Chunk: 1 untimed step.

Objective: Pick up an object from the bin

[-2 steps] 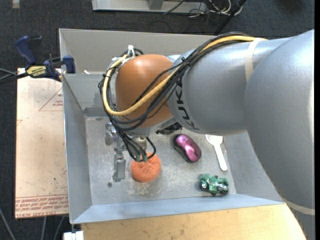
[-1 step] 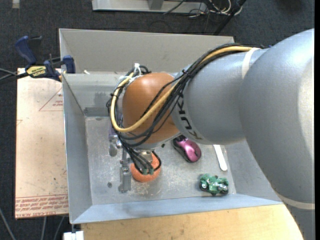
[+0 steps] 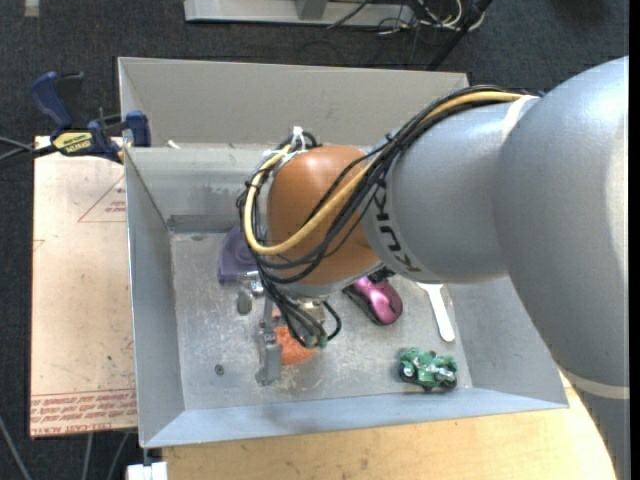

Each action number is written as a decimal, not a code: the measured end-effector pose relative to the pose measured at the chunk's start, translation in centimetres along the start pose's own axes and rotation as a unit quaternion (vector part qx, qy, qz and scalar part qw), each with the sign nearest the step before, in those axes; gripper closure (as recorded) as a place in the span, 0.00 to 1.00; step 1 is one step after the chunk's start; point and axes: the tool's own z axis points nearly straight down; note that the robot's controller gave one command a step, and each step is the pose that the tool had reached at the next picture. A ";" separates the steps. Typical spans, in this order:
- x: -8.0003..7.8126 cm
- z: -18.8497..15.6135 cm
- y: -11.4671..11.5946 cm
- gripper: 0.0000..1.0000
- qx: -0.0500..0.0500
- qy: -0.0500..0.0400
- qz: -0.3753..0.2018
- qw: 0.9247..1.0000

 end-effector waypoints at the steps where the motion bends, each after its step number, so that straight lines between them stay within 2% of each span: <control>1: 0.8 1.5 -1.5 0.00 -0.002 -0.012 -0.031 0.999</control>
Offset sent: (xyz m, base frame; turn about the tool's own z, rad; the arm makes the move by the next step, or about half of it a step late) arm -0.0062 -0.0562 -0.0582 -0.2249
